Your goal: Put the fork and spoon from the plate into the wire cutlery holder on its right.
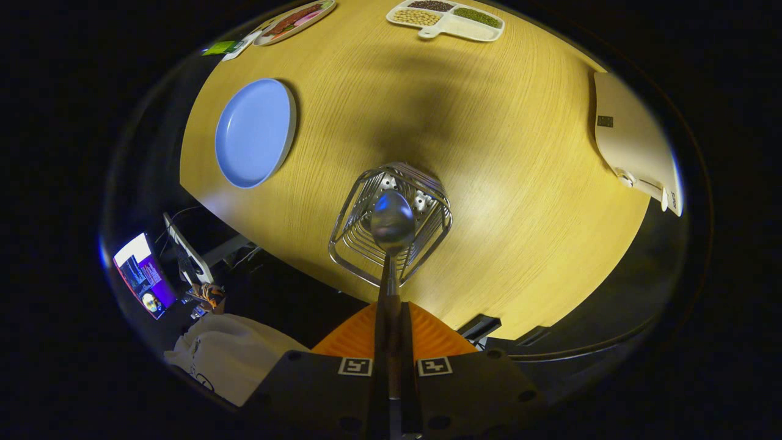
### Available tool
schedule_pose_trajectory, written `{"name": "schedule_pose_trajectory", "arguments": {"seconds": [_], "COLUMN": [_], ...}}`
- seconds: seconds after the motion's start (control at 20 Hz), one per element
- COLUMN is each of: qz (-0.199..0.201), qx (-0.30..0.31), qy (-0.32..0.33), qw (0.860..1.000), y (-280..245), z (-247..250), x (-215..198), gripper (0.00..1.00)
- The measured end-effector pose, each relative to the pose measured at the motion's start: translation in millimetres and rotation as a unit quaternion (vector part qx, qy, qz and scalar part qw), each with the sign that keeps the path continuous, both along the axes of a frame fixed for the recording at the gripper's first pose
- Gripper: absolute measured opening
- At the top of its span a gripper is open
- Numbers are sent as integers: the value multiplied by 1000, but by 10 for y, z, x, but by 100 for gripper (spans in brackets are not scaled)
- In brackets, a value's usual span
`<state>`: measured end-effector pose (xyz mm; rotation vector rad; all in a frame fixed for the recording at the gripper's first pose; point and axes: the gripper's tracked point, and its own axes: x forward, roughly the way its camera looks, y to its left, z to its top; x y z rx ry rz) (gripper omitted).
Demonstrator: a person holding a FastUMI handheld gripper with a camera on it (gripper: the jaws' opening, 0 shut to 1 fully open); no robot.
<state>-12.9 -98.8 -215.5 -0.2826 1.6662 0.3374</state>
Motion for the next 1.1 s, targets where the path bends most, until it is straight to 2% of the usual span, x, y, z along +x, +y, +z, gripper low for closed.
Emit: {"name": "schedule_pose_trajectory", "arguments": {"seconds": [0.05, 0.1, 0.15, 0.2, 0.25, 0.3, 0.35, 0.45, 0.65, 0.85, 0.95, 1.1], "qz": [4, 8, 8, 4, -2, -10, -19, -40, -76, -115, -120, -114], "qx": [1, 4, 12, 22, 33, 48, 64, 90, 139, 182, 197, 200], "qy": [-7, -21, -32, -42, -53, -67, -81, -120, -210, -319, -364, -414], "qw": [1000, 1000, 999, 999, 998, 997, 995, 988, 965, 923, 903, 881], "y": [-16, -13, 8, 31, 58, 96, 140, 220, 366, 507, 572, 640], "z": [33, 50, 72, 90, 128, 162, 190, 307, 584, 994, 1203, 1453], "x": [7, 29, 54, 30, 23, 14, -10, 30, 45, 35, -46, -132], "gripper": [16, 25, 49, 55, 77, 80, 89, 99, 99, 100, 99, 99]}}
